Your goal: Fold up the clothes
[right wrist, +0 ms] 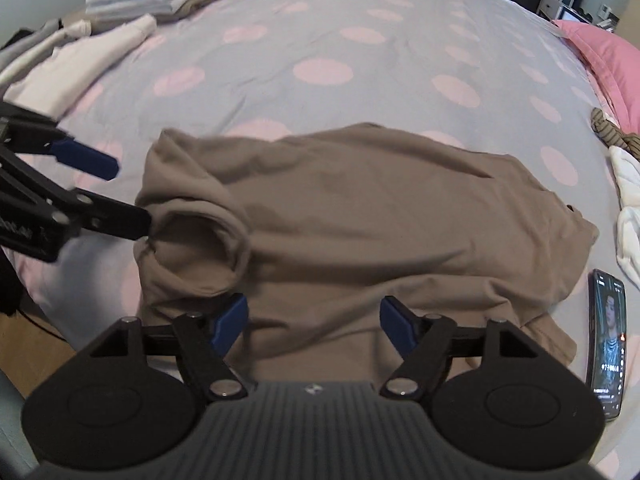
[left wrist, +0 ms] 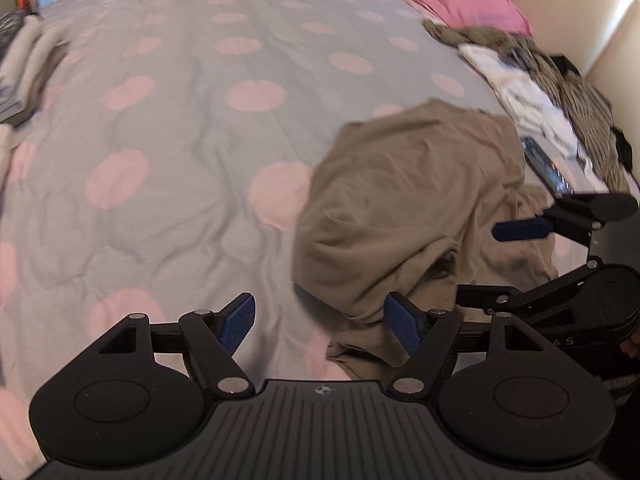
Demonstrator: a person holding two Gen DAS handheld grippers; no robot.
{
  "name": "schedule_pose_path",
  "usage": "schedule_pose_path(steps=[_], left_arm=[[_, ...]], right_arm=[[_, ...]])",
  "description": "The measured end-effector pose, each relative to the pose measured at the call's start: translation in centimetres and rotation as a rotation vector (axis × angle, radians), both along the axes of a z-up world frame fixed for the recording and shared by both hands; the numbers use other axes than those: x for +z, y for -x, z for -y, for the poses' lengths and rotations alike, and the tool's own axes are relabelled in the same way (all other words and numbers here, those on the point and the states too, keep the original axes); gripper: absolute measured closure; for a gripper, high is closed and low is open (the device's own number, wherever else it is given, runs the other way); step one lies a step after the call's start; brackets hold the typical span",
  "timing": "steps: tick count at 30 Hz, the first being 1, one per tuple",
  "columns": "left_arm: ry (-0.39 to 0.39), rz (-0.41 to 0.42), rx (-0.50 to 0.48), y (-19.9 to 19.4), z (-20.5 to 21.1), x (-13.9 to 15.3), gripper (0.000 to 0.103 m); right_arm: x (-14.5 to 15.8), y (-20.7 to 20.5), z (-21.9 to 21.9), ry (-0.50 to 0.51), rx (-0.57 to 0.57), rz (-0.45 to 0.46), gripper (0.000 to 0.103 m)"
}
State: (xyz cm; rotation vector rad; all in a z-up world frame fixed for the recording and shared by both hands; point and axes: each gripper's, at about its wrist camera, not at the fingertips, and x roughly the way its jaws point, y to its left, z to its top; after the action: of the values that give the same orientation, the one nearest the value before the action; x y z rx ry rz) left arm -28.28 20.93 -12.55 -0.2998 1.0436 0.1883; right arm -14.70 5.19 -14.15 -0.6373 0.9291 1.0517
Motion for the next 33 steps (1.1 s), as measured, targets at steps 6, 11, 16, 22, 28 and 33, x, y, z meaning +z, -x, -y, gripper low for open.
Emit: schedule_pose_path(steps=[6, 11, 16, 22, 28, 33], left_arm=[[-0.007, -0.027, 0.023, -1.5, -0.2, -1.8, 0.034], [0.039, -0.015, 0.035, -2.2, -1.0, -2.1, 0.064], [0.004, 0.025, 0.018, -2.6, -0.7, -0.5, 0.084], [-0.050, 0.102, 0.071, -2.2, -1.8, 2.5, 0.097], [-0.104, 0.225, 0.128, -0.8, -2.7, 6.4, 0.099], [-0.196, 0.381, 0.167, 0.9, -2.7, 11.1, 0.100]], right_arm=[[-1.0, -0.1, -0.2, 0.030, 0.012, -0.019, 0.026], [-2.2, -0.4, -0.2, 0.079, 0.012, 0.037, 0.025], [-2.2, -1.8, 0.5, 0.049, -0.051, -0.032, 0.079], [-0.2, -1.3, 0.8, -0.018, -0.056, 0.077, 0.099], [4.2, -0.7, 2.0, -0.181, -0.092, 0.227, 0.100], [8.5, -0.5, 3.1, -0.350, -0.114, 0.284, 0.100]])
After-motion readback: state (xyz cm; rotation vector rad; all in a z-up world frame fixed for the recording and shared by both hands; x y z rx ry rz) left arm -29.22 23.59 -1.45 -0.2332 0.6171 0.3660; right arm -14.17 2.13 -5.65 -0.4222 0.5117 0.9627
